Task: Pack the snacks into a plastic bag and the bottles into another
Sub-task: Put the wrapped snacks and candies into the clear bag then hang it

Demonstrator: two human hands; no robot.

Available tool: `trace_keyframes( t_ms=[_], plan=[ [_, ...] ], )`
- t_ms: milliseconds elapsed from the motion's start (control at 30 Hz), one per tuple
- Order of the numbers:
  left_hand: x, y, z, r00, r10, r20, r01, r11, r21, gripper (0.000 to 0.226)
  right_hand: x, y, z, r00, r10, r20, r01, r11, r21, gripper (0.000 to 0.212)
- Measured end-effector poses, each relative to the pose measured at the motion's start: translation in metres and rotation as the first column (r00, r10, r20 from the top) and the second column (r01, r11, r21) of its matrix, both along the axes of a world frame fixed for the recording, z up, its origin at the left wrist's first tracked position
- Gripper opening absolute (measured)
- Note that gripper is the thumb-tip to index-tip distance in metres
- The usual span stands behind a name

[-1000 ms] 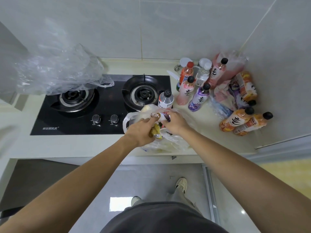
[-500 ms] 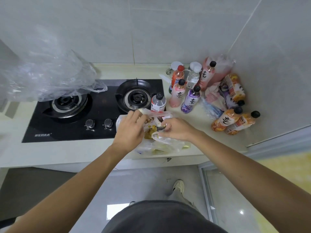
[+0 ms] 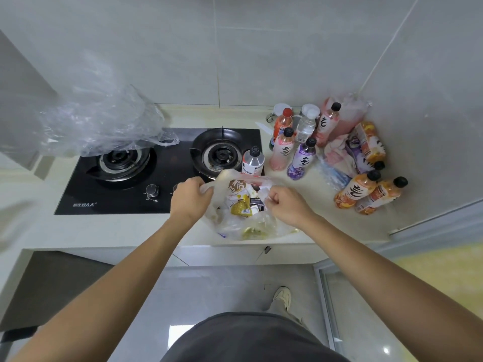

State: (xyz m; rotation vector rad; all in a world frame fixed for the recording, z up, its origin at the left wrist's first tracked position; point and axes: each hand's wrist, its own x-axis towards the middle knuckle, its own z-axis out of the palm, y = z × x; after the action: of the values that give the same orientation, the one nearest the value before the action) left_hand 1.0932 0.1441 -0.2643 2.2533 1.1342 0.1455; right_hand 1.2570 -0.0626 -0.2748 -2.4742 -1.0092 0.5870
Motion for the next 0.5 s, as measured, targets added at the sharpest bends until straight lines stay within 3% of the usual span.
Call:
trace_keyframes(
  t_ms=[133,233,367,500],
  plan=[
    [0.006,-0.013,0.024,0.981,0.092,0.171,-0.066,0.986,-0.152,0.043,0.000,0.004,0.024,0.985,-0.146,-0.087,0.164,0.951,0.262,0.038],
    [0.013,-0.020,0.045,0.918,0.187,0.348,-0.079,0.950,-0.302,0.049,0.001,0.008,0.046,0.970,-0.190,-0.150,0.237,0.875,0.423,0.045],
    [0.022,-0.027,0.076,0.815,0.173,0.553,0.097,0.900,-0.424,0.051,0.004,0.010,0.076,0.963,-0.214,-0.164,0.269,0.800,0.536,0.043],
    [0.029,-0.037,0.106,0.761,0.141,0.634,0.239,0.847,-0.475,0.037,0.004,0.011,0.100,0.961,-0.231,-0.149,0.273,0.735,0.621,0.033]
  ],
)
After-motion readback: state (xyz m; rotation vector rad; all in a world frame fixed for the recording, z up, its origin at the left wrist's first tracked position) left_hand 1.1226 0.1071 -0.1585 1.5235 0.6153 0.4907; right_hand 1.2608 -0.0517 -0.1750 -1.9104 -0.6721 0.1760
